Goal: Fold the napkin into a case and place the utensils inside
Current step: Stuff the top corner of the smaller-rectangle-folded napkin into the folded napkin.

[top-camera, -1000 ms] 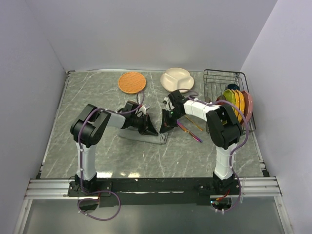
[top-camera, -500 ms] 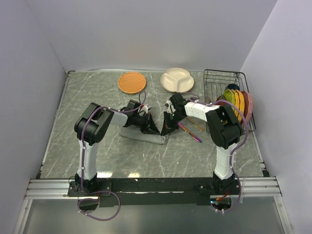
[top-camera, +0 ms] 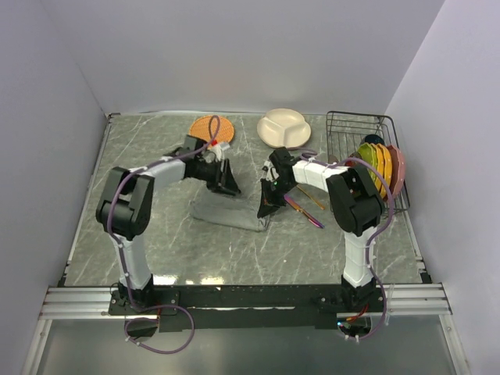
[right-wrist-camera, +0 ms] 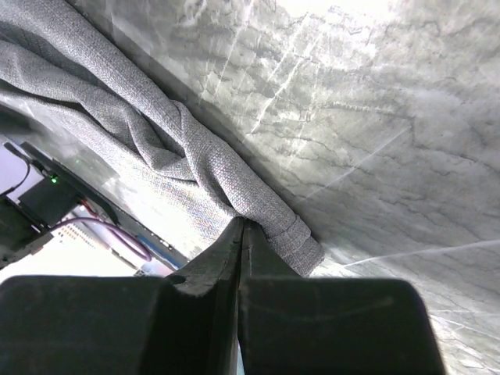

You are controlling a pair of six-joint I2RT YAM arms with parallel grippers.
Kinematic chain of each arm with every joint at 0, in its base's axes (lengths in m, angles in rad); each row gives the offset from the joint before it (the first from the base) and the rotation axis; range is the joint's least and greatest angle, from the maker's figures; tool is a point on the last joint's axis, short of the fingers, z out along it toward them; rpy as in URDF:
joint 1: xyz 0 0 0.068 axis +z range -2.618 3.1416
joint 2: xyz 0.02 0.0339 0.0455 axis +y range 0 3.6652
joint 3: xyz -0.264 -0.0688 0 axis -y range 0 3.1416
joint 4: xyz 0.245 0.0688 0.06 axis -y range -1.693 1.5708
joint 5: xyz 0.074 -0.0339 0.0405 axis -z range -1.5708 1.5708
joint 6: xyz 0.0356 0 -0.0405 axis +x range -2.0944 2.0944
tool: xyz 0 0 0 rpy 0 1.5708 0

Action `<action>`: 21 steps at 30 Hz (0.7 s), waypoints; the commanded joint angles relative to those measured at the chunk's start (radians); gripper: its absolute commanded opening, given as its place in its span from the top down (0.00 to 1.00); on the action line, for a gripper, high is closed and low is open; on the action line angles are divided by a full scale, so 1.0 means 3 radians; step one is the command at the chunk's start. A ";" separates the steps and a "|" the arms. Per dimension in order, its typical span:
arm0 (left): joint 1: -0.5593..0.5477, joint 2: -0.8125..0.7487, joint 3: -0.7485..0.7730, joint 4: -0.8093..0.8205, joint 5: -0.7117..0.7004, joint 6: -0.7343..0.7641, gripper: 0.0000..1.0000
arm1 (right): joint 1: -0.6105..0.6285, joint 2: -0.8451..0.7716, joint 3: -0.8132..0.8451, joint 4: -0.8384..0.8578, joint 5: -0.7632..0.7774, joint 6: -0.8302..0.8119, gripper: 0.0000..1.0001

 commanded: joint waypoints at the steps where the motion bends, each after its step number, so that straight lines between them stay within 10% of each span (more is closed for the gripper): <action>1: 0.0300 -0.0297 0.0394 -0.1375 -0.0083 0.1999 0.49 | 0.0058 0.0167 0.0052 -0.0086 0.0443 -0.0191 1.00; 7: 0.0266 -0.0231 0.0604 -0.1882 -0.0318 0.3443 0.44 | 0.0098 0.0166 0.0139 -0.0096 0.0468 -0.0263 1.00; 21: -0.0184 0.0055 0.0517 -0.1392 -0.0773 0.3603 0.46 | 0.0093 0.0131 0.0256 -0.0116 0.0458 -0.0299 1.00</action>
